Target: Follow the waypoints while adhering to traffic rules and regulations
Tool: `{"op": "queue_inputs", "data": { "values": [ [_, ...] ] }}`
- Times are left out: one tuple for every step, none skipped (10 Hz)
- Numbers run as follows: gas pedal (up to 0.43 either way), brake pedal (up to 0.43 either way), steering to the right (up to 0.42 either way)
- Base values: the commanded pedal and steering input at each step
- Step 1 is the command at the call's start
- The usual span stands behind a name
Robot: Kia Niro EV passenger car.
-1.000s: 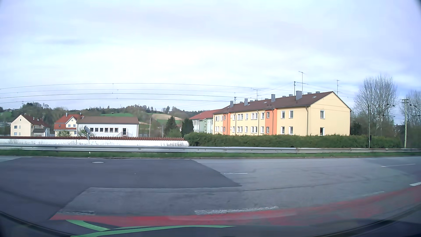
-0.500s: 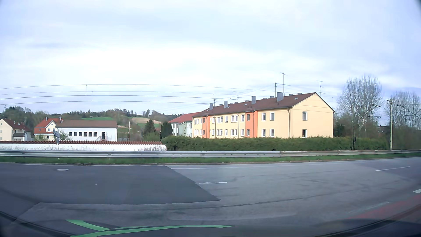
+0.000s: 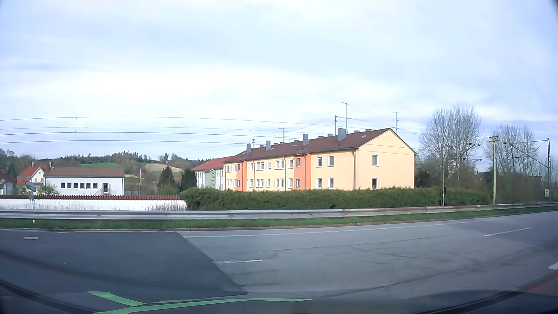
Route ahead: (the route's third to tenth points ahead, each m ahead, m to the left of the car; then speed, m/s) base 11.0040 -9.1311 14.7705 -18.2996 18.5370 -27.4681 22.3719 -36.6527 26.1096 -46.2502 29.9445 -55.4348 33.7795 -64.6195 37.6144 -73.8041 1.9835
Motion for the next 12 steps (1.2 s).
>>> {"op": "queue_inputs", "data": {
  "values": [
    [0.409,0.000,0.445],
    [0.429,0.000,0.459],
    [0.429,0.000,0.469],
    [0.429,0.000,0.476],
    [0.429,0.000,0.482],
    [0.429,0.000,0.495],
    [0.429,0.000,0.511],
    [0.429,0.000,0.524],
    [0.421,0.000,0.532],
    [0.421,0.000,0.538],
    [0.421,0.000,0.543],
    [0.421,0.000,0.543]
  ]
}}
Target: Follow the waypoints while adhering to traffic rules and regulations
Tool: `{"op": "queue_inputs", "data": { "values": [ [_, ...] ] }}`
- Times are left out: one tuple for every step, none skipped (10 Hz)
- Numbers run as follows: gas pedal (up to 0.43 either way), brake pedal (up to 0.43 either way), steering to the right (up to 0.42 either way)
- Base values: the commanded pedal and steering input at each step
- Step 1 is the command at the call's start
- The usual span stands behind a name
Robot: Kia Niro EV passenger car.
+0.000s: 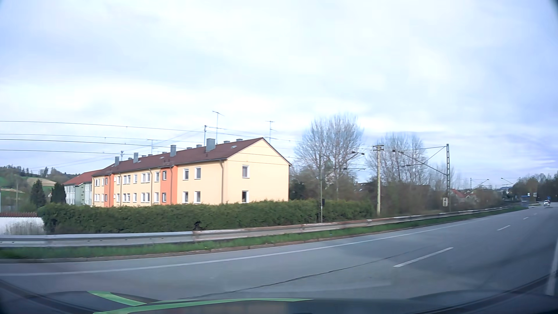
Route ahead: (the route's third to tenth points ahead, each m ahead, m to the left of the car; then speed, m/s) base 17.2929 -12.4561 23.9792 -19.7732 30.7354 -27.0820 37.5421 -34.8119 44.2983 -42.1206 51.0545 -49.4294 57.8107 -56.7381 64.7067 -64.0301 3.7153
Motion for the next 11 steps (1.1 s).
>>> {"op": "queue_inputs", "data": {
  "values": [
    [0.421,0.000,0.542],
    [0.421,0.000,0.539],
    [0.421,0.000,0.533],
    [0.421,0.000,0.523],
    [0.421,0.000,0.511],
    [0.421,0.000,0.502],
    [0.421,0.000,0.489],
    [0.421,0.000,0.470],
    [0.421,0.000,0.445],
    [0.421,0.000,0.409],
    [0.429,0.000,0.369]
  ]
}}
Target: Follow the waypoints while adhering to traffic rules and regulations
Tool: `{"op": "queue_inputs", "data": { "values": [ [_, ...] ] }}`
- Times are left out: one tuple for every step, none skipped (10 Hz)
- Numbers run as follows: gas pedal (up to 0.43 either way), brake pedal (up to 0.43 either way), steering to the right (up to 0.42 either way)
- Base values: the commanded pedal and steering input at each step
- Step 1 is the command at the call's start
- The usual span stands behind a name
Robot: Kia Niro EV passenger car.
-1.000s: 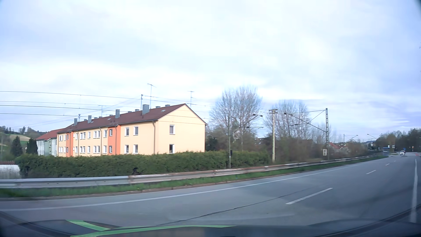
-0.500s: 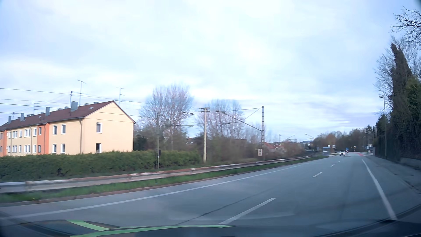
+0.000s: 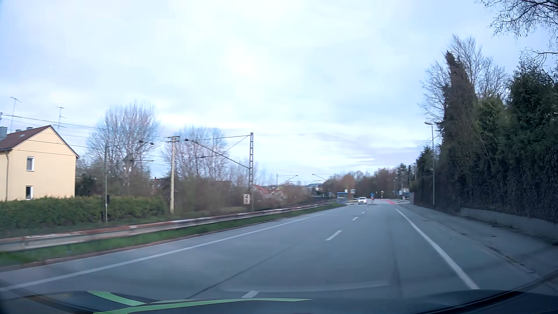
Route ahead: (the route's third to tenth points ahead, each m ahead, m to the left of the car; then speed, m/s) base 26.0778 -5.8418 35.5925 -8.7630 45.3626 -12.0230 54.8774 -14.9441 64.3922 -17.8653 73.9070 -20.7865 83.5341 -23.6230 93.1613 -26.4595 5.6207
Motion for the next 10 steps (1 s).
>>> {"op": "queue_inputs", "data": {
  "values": [
    [0.449,0.000,0.326],
    [0.449,0.000,0.285],
    [0.461,0.000,0.255],
    [0.461,0.000,0.216],
    [0.469,0.000,0.181],
    [0.469,0.000,0.148],
    [0.469,0.000,0.106],
    [0.469,0.000,0.074],
    [0.469,0.000,0.046],
    [0.480,0.000,0.032]
  ]
}}
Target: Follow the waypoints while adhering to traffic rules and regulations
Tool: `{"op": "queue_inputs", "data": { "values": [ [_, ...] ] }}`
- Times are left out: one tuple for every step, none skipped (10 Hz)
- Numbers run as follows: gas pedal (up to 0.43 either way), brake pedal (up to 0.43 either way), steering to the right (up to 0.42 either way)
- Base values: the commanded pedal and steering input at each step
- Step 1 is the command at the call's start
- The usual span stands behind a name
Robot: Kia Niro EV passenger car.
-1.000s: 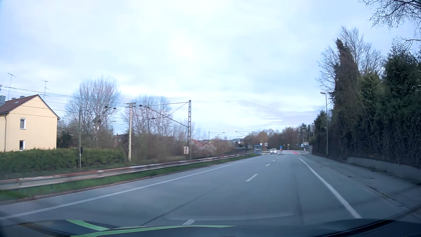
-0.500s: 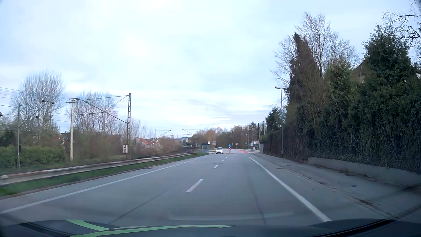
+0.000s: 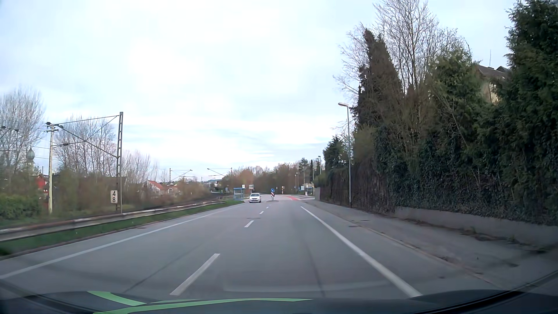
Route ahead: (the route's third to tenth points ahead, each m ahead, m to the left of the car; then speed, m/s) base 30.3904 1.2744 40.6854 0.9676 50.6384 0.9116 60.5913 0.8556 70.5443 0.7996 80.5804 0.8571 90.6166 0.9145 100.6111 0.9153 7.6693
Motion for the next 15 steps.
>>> {"op": "queue_inputs", "data": {
  "values": [
    [0.480,0.000,0.023],
    [0.480,0.000,0.019],
    [0.480,0.000,0.016],
    [0.480,0.000,0.013],
    [0.480,0.000,0.006],
    [0.480,0.000,0.004],
    [0.480,0.000,0.004],
    [0.480,0.000,0.004],
    [0.480,0.000,0.004],
    [0.480,0.000,0.004],
    [0.469,0.000,0.004],
    [0.461,0.000,0.003],
    [0.461,0.000,0.002],
    [0.449,0.000,0.002],
    [0.441,0.000,0.001]
  ]
}}
